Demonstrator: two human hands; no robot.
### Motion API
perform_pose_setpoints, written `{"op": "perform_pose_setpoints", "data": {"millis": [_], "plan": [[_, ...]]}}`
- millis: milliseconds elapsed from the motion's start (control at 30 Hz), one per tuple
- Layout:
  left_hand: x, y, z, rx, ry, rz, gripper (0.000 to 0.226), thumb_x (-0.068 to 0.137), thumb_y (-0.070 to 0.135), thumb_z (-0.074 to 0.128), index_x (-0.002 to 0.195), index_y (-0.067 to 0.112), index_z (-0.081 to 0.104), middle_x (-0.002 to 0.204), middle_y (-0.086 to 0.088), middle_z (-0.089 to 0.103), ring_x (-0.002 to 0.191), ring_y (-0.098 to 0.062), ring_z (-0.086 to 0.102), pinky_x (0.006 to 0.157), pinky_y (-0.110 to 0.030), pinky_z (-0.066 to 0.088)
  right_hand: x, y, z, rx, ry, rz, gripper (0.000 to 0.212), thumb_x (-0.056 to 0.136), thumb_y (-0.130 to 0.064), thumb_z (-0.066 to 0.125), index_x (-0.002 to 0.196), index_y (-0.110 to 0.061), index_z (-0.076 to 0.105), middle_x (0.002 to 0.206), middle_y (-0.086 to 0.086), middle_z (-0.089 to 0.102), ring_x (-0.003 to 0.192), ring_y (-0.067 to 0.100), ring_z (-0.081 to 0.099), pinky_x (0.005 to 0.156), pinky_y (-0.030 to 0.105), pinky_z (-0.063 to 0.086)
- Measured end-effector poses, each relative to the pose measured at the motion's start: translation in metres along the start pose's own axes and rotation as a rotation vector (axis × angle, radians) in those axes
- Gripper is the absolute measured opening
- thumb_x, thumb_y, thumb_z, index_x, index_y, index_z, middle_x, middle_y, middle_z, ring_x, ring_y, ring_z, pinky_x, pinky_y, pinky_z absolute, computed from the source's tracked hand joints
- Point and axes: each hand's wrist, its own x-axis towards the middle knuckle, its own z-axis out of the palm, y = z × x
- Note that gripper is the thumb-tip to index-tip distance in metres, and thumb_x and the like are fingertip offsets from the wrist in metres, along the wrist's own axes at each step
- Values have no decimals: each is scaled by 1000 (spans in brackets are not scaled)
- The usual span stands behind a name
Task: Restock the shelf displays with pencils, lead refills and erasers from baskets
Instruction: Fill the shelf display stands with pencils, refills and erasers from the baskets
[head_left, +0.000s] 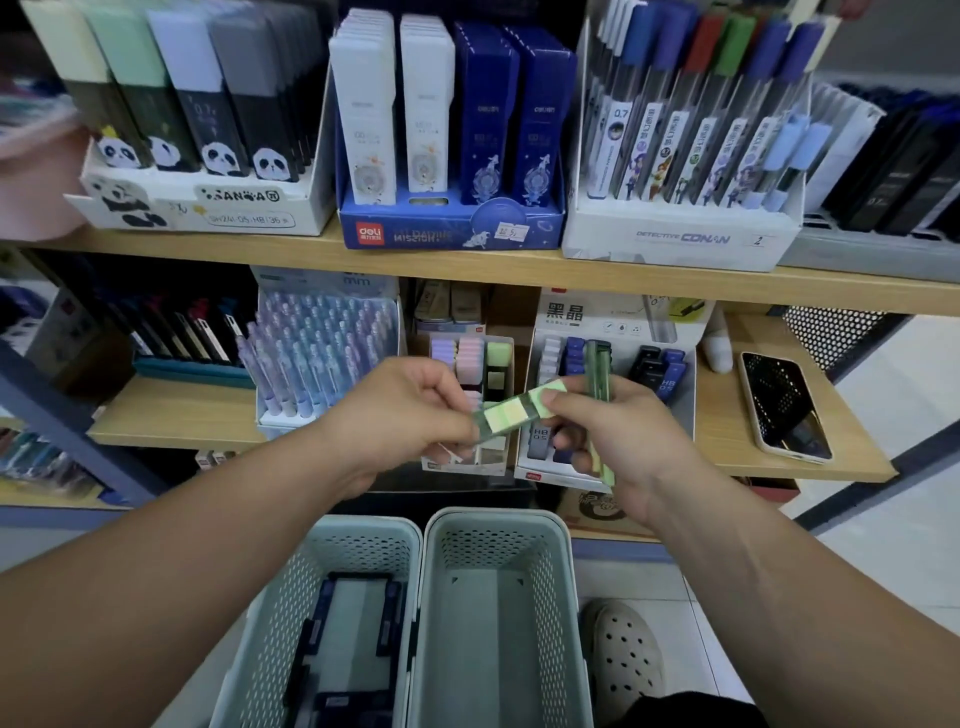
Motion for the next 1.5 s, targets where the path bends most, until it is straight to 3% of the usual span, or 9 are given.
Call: {"op": "perform_pose_setpoints", "data": {"millis": [167,267,400,533,633,767,867,1033,1500], "plan": [[-1,-6,15,124,-39,153,22,80,2,80,97,14,75,87,-8,74,74,-16,66,78,-34,57,-5,3,7,-236,-104,-80,17,83,-7,80,96,-10,70,69,10,66,48,11,50,41,23,36],[2,-3,19,132,-82,220,29,82,-2,76,104,15,75,92,-17,71,74,-16,62,78,-34,56,-5,4,8,-184,-100,-84,21,80,-7,83,95,-7,68,71,9,68,46,10,49,40,18,37],[10,0,22,159,-143,256,40,86,-5,70,114,23,71,96,-23,64,76,-21,58,74,-36,52,-1,1,2,-133,-52,-69,20,85,-16,80,97,-6,67,70,9,72,47,11,48,43,24,34],[23,5,19,133,-10,308,40,84,-6,72,105,28,69,89,-16,65,73,-24,62,75,-46,58,3,-5,-9,-104,38,-87,14,90,-25,75,90,-12,68,72,7,72,48,13,48,45,27,37],[33,11,18,88,102,303,40,82,-8,73,102,26,67,81,-9,65,68,-24,67,67,-48,62,6,-7,-19,-58,65,-91,12,92,-24,72,89,-14,68,68,4,70,49,12,48,44,26,37],[45,13,20,186,161,338,39,81,-8,72,92,28,67,74,0,64,58,-14,65,52,-29,55,9,-10,-29,-10,75,-104,12,92,-23,72,91,-13,66,66,4,66,49,13,45,43,27,35],[54,11,20,334,185,383,31,77,-3,74,87,26,69,70,1,68,62,-20,68,59,-39,60,12,-9,-33,0,75,-105,14,92,-24,73,93,-12,66,66,4,65,49,13,44,44,27,34],[60,12,20,443,242,420,30,77,3,77,85,31,68,72,8,69,63,-5,66,63,-26,58,12,-6,-35,-13,59,-100,14,91,-24,73,90,-13,66,67,5,65,49,14,44,43,28,35],[63,12,10,589,320,493,19,81,12,75,89,27,67,77,7,68,68,-10,66,69,-39,59,7,-3,-26,-32,36,-106,14,91,-21,73,88,-9,65,62,4,61,48,15,41,43,28,33]]}}
